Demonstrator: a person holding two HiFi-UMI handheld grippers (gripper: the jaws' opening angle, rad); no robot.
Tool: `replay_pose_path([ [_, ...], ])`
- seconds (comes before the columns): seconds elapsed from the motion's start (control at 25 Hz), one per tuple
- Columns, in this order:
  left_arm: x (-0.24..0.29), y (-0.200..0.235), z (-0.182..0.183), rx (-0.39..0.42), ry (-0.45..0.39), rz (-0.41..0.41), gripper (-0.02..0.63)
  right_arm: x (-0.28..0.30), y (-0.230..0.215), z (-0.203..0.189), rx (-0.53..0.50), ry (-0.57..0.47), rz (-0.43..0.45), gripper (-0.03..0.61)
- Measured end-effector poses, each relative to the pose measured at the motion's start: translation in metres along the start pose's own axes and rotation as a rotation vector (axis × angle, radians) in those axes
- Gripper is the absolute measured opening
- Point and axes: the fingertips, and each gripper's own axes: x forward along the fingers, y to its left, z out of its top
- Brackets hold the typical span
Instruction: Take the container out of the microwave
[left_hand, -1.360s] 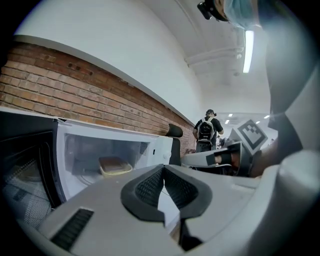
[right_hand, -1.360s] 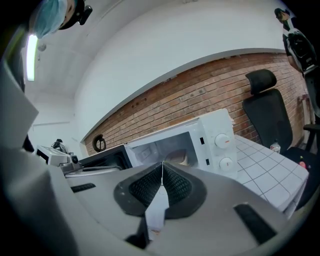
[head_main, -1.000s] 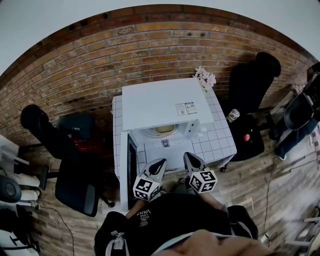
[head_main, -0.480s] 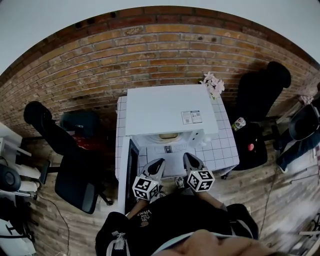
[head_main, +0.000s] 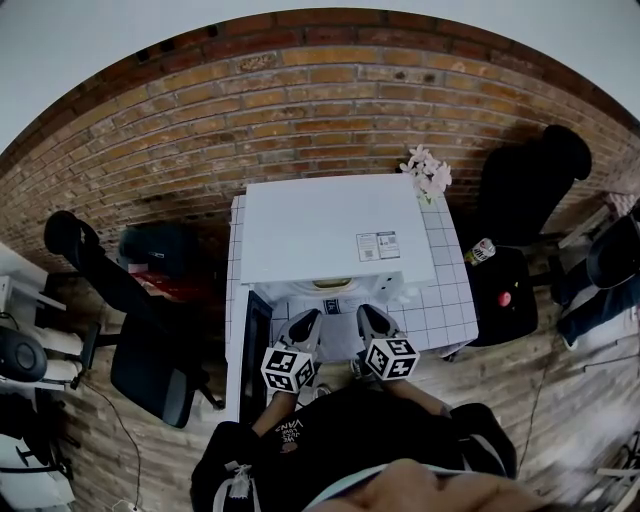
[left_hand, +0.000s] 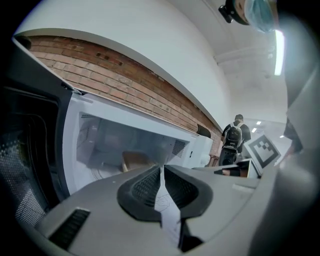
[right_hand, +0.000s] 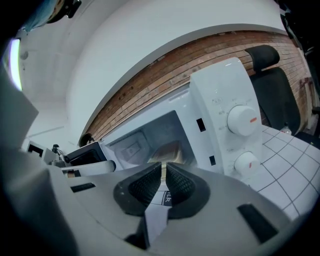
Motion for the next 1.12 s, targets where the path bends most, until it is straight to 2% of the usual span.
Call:
replay_pose_path([
  [0.2,0.014,0.015,0.004,-0.019,0.001,0.037,0.019,0.011,-0.008,-0.004,0.039,0.027,0.003,0.008],
  [0.44,0.033,0.029,0.005,-0.07,0.013,0.067,0.114,0.029,-0.014,-0.006,0.101,0.043,0.003,0.009],
  [0.48,0.036,0.032,0.004,-0.076,0.014,0.071,0.125,0.031,-0.015,-0.007,0.11,0.044,0.002,0.016],
  [0.6,0.046,0.041,0.003,-0.095,0.012,0.083,0.146,0.04,-0.018,-0.007,0.145,0.047,0.001,0.09],
  [0.8,0.06,0.057,-0.001,-0.15,0.016,0.103,0.2,0.051,-0.021,-0.007,0.218,0.029,0.007,0.147],
  [1.12,0.076,0.079,-0.009,-0.233,0.044,0.138,0.229,0.075,-0.026,-0.011,0.383,0.012,-0.015,0.19],
])
